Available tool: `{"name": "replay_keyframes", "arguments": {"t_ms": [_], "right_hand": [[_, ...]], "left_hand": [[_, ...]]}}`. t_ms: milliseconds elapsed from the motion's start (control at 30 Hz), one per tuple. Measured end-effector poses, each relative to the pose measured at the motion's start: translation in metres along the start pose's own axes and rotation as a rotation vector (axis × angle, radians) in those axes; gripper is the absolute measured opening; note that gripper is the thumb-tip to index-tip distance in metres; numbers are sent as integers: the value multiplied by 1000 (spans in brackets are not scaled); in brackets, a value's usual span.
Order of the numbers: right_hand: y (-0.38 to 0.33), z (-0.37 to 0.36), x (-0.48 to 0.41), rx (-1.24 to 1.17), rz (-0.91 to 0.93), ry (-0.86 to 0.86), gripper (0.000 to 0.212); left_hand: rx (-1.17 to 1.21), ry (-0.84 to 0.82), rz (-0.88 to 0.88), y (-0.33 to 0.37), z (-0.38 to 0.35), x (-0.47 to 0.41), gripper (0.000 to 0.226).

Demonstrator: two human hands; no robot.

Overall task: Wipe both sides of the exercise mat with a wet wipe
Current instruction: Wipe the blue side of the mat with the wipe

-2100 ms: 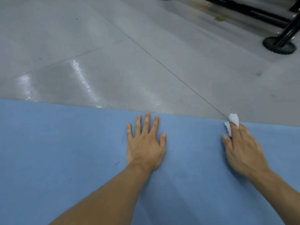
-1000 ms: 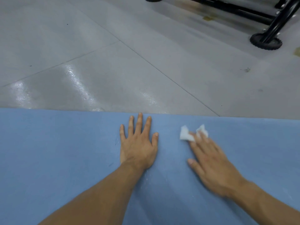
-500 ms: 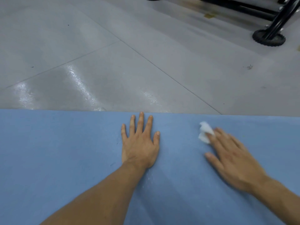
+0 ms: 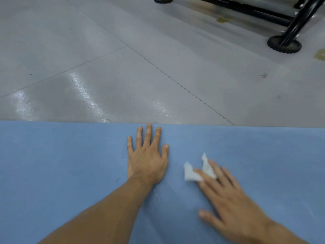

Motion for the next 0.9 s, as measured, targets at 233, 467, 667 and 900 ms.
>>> {"name": "replay_keyframes", "arguments": {"t_ms": [233,467,667,900], "right_hand": [[-36,-4,6,196,313,17,64],[66,7,-75,82,-106,-167,79],[86,12,-114,-70,-279,-162,89],[-5,1,-33,-28,59,-82,77]], "left_hand": [[-1,9,-2,0,0,-1,65],[14,11,-6,0,-1,-2,65],[9,7,-3,1,0,-2,63],[8,12,-8,1,0,-3,61]]}}
Point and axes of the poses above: each hand's wrist, its own x-axis away from the middle knuckle, its own z-axis out of the back of the hand, y = z × x, the point moved 9 cm from there along -x, towards the middle knuckle, and after that the axes turned 3 degrees about z, right-handed, at the moved point
